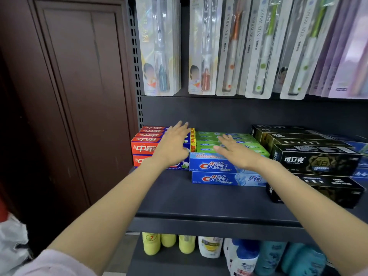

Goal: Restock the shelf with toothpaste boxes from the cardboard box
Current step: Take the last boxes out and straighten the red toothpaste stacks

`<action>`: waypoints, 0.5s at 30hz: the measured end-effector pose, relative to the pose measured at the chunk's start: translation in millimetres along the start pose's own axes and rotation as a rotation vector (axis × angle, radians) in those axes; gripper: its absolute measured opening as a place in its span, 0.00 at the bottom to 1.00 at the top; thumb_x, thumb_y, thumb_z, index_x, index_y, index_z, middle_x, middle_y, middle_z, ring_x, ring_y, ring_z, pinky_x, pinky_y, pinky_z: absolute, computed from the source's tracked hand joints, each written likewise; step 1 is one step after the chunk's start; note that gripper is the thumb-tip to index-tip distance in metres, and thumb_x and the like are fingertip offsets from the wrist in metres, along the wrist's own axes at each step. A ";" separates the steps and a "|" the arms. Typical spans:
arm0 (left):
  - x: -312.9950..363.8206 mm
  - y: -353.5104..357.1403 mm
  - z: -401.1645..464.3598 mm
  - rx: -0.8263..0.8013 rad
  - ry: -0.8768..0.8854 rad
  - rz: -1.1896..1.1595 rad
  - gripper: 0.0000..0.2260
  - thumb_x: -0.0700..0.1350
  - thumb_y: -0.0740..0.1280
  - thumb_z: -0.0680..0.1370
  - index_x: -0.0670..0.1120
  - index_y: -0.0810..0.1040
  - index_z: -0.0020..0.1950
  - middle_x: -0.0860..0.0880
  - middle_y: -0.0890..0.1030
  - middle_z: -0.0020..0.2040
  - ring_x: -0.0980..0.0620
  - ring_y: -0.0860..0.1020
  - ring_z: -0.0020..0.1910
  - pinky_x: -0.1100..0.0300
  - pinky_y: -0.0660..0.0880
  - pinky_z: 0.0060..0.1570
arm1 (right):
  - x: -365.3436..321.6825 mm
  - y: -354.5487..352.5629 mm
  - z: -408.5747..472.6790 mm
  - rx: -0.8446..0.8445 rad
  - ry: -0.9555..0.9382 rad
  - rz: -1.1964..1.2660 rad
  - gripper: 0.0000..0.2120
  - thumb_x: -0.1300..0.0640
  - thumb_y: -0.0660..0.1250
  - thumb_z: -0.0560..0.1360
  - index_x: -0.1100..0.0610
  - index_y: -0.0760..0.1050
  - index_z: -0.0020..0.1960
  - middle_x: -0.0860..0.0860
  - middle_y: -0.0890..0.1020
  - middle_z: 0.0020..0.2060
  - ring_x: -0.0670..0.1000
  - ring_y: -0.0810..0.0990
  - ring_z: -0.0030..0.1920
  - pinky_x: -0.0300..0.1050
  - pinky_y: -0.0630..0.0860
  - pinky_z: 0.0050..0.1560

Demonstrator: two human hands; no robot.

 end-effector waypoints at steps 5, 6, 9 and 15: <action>18.8 20.4 -35.7 0.162 -0.090 -0.706 0.17 0.37 0.53 0.82 0.44 0.69 0.70 0.48 0.71 0.70 0.53 0.68 0.69 0.58 0.68 0.66 | 11.1 0.5 -19.7 0.007 -0.044 -0.164 0.37 0.35 0.51 0.76 0.52 0.45 0.78 0.48 0.48 0.77 0.47 0.44 0.77 0.47 0.46 0.75; 22.6 28.4 -37.2 0.133 -0.067 -0.716 0.17 0.38 0.53 0.83 0.44 0.67 0.72 0.48 0.68 0.72 0.55 0.65 0.71 0.59 0.65 0.70 | 11.9 3.0 -20.5 0.001 -0.050 -0.189 0.38 0.35 0.53 0.76 0.52 0.46 0.78 0.49 0.48 0.77 0.47 0.45 0.77 0.46 0.46 0.75; 30.8 39.9 -34.8 0.109 -0.057 -0.700 0.19 0.36 0.52 0.83 0.42 0.63 0.74 0.47 0.62 0.76 0.54 0.58 0.75 0.63 0.55 0.73 | 14.1 4.0 -19.5 0.003 -0.080 -0.204 0.36 0.38 0.55 0.77 0.53 0.46 0.78 0.50 0.48 0.77 0.47 0.46 0.77 0.44 0.46 0.75; 39.3 43.6 -30.5 0.083 -0.080 -0.640 0.20 0.37 0.54 0.82 0.43 0.62 0.74 0.48 0.61 0.76 0.54 0.57 0.76 0.75 0.56 0.65 | 18.9 3.7 -17.0 -0.054 -0.144 -0.204 0.34 0.43 0.56 0.79 0.54 0.45 0.77 0.51 0.46 0.77 0.48 0.44 0.77 0.43 0.45 0.75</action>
Point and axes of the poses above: each hand's wrist, its own z-axis towards the middle knuckle, its own y-axis out of the palm, x = y × z, the point moved 6 cm from there along z, towards the middle knuckle
